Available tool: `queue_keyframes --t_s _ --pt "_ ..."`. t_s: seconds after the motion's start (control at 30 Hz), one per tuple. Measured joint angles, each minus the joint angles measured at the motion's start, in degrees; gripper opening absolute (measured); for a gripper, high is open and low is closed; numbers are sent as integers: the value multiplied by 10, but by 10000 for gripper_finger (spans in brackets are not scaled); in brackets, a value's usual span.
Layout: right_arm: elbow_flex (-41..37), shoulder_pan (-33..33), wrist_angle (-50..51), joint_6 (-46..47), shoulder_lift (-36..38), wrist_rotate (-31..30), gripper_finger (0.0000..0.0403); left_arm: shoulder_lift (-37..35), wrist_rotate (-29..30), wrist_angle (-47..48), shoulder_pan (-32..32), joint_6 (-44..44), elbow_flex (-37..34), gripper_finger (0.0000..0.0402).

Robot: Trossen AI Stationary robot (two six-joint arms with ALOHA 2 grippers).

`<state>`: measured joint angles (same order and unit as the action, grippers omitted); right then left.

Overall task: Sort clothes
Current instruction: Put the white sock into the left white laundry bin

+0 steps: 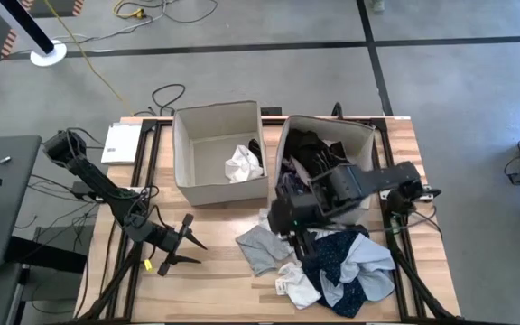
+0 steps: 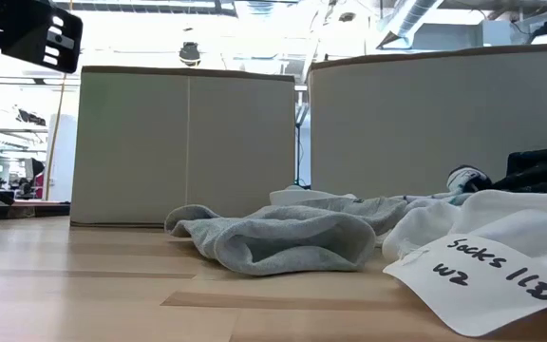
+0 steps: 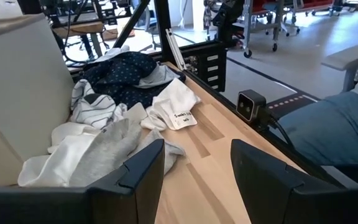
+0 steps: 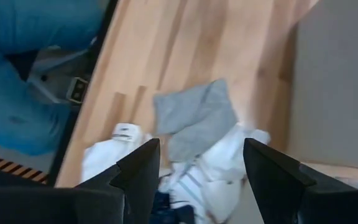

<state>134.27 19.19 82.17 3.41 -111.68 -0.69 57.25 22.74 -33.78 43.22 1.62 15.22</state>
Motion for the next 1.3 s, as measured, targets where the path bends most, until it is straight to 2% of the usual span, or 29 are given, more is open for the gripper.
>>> queue_keyframes --t_s 0.27,0.67,0.87,1.07,1.3 --pt "-79 71 -46 75 -1 0 245 17 0 -6 -14 18 0 180" --pt "-256 142 -200 181 -1 -24 245 133 -45 -113 -63 33 5 180" --pt "-328 171 -280 256 -1 -28 245 199 -75 -103 -77 48 58 180" --pt "-388 198 -374 311 -1 -51 245 271 -76 -89 -86 59 114 180" --pt "-442 214 -421 361 -1 -61 245 323 -75 -67 -95 62 162 180"
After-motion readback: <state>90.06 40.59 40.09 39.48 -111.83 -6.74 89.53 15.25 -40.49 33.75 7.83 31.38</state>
